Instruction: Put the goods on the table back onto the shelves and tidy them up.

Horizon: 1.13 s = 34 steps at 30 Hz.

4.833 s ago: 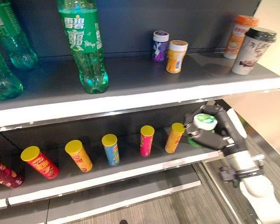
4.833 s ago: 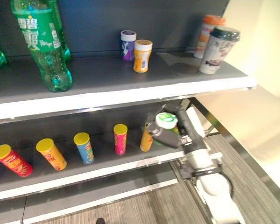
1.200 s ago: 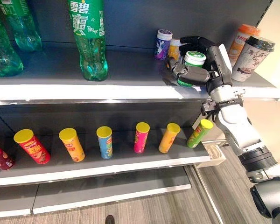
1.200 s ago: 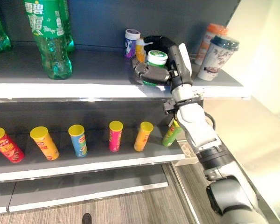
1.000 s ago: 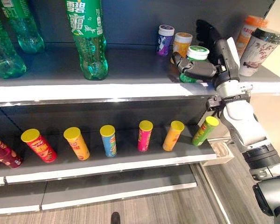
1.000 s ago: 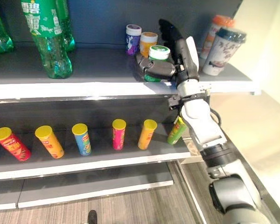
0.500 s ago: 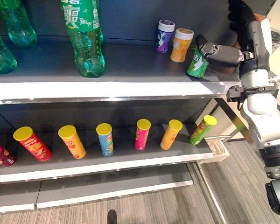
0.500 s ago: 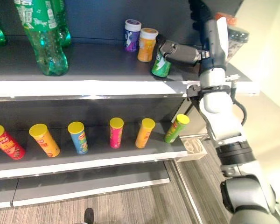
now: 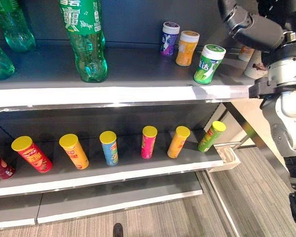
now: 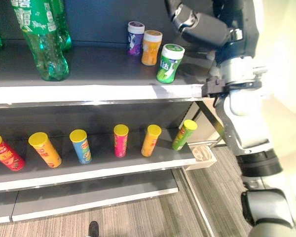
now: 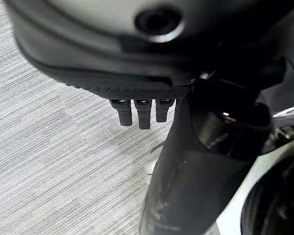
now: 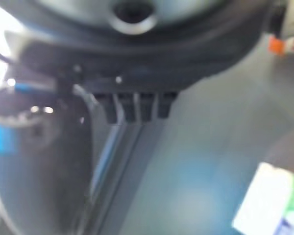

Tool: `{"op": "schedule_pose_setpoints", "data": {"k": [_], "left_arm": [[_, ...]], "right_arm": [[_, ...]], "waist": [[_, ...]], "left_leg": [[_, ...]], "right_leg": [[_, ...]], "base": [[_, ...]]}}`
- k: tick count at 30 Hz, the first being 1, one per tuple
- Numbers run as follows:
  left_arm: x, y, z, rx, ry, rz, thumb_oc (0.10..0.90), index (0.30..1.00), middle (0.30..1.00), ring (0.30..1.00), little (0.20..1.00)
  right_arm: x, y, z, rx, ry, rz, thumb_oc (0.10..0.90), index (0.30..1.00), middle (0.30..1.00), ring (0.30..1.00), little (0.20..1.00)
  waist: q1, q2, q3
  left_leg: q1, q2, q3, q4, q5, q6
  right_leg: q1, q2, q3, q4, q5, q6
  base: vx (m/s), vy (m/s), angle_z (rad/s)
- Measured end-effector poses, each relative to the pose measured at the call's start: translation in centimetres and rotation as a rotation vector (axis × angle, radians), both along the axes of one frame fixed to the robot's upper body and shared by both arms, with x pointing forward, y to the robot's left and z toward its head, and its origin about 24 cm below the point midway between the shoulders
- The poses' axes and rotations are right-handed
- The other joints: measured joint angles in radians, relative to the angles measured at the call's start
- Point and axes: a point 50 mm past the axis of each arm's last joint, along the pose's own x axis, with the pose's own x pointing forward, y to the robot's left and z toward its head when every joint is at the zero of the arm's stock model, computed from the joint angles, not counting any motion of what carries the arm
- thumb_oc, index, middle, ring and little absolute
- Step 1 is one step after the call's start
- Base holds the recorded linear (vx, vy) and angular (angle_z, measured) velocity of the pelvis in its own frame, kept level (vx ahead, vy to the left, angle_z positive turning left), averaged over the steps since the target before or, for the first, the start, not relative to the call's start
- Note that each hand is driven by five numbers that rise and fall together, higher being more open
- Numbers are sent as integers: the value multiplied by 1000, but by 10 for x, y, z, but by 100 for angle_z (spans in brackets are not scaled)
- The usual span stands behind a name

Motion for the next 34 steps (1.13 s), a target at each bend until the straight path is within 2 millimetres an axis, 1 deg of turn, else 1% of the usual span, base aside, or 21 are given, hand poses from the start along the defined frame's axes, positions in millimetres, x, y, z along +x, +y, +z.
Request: {"op": "schedule_pose_setpoints", "data": {"k": [2,3,6,9,12,13,15,16,17,18,22,23,25,27,28,29,30,31,32,33,34], "left_arm": [[0,0,0,0,0,1,800,900,900,900,900],[1,0,0,0,-2,2,800,900,900,900,900],[-1,0,0,0,3,6,800,900,900,900,900],[-6,-1,-1,-2,17,18,800,900,900,900,900],[-12,-2,-1,-5,39,33,800,900,900,900,900],[-15,-4,-2,-9,42,50,800,900,900,900,900],[-22,-4,-2,-9,58,74,800,900,900,900,900],[-23,-6,-3,-12,66,73,800,900,900,900,900],[-24,-7,-3,-14,67,76,800,900,900,900,900],[-27,-7,-3,-16,66,107,800,900,900,900,900],[-38,-17,-4,-36,95,104,800,900,900,900,900],[-38,-16,-4,-34,94,110,800,900,900,900,900],[-37,-13,-4,-33,94,106,800,900,900,900,900],[-36,-17,-4,-44,90,109,800,900,900,900,900],[-35,-16,-4,-43,88,108,800,900,900,900,900],[-32,-14,-4,-43,82,103,800,900,900,900,900],[-29,-13,-4,-52,77,99,800,900,900,900,900],[-27,-13,-4,-55,74,96,800,900,900,900,900],[-24,-13,-4,-55,69,94,800,900,900,900,900],[-23,-13,-4,-55,65,94,800,900,900,900,900],[-23,-13,-4,-55,66,89,800,900,900,900,900]], "right_arm": [[-6,-7,7,-23,-21,-22,800,900,900,900,900],[-14,-14,10,-30,-39,-34,800,900,900,900,900],[-38,-29,6,-24,-90,-44,800,900,900,900,900],[-62,-50,-10,-35,-81,-101,800,900,900,900,900],[-77,-74,-35,-1,-7,-194,800,900,900,900,900],[-83,-83,-45,37,15,-229,800,900,900,900,900],[-105,-109,-74,178,45,-352,800,900,900,900,900],[-111,-115,-82,218,47,-386,800,900,900,900,900],[-119,-119,-91,255,40,-419,800,900,900,900,900],[-139,-131,-115,343,63,-516,800,900,900,900,900],[-146,-148,-195,566,335,-672,800,900,900,900,900],[-152,-144,-236,674,464,-691,800,900,900,900,900],[-157,-126,-289,748,754,-649,800,900,900,900,900],[-166,-97,-344,745,1052,-538,800,900,900,900,900],[-175,-75,-378,751,1236,-468,800,900,900,900,900],[-185,-56,-403,749,1390,-410,800,900,900,900,900],[-201,-27,-436,772,1589,-333,800,900,900,900,900],[-210,-7,-452,763,1713,-280,800,900,900,900,900],[-219,14,-460,709,1821,-203,800,900,900,900,900],[-223,31,-462,665,1866,-104,800,900,900,900,900],[-213,32,-458,627,1831,-58,800,900,900,900,900]], "waist": [[-4,0,0],[-4,-1,-1],[-16,-7,-5],[-35,-8,-10],[-56,-3,-26],[-56,-1,-34],[-65,18,-49],[-83,33,-56],[-79,40,-60],[-76,41,-67],[-107,63,-86],[-108,64,-87],[-107,63,-88],[-100,66,-85],[-85,64,-86],[-75,63,-86],[-54,61,-85],[-44,61,-85],[-36,61,-83],[-28,60,-82],[-27,54,-79]], "left_leg": [[0,1,1,-1,0,0],[0,1,1,-1,0,0],[1,2,2,-1,-1,1],[1,2,10,-2,-2,3],[4,1,21,-2,-5,5],[4,1,27,-2,-6,4],[6,-1,37,-2,-9,5],[7,1,46,-1,-10,4],[8,2,51,-2,-10,4],[8,3,53,-2,-13,0],[17,3,72,-2,-17,-5],[17,6,73,-2,-16,-6],[17,13,77,-2,-18,-8],[17,15,77,-2,-18,-8],[17,15,77,-2,-18,-8],[17,15,77,-2,-18,-8],[17,13,74,-2,-18,-8],[17,12,72,-2,-18,-8],[16,9,65,-2,-18,-8],[15,7,61,-2,-18,-8],[16,4,61,-2,-18,-8]], "right_leg": [[0,0,1,0,0,0],[-1,0,0,0,0,0],[-1,-1,1,0,0,0],[-5,-6,5,0,-1,1],[-10,-11,16,1,-2,3],[-13,-12,25,0,-2,3],[-16,-16,31,-1,-5,7],[-26,-17,43,2,-8,11],[-32,-17,51,3,-12,16],[-31,-16,51,0,-11,14],[-33,-20,64,1,-10,17],[-34,-17,64,2,-10,17],[-36,-13,69,-1,-11,15],[-40,-12,69,3,-11,15],[-40,-12,69,2,-12,14],[-39,-13,69,2,-12,14],[-36,-13,66,2,-8,9],[-33,-14,63,2,-8,9],[-29,-14,57,1,-8,8],[-28,-16,55,1,-8,8],[-26,-18,55,1,-7,9]], "base": [[0,0,0],[0,0,0],[0,0,0],[10,11,-5],[11,23,-10],[15,25,-18],[8,33,-16],[-6,28,-19],[-15,22,-18],[-15,15,-14],[-23,-4,-15],[-36,-10,-6],[-45,-15,-5],[-23,-7,-1],[0,0,0],[-4,-37,4],[-7,-30,7],[-6,-26,14],[0,-10,14],[12,-20,11],[20,-23,7]]}}
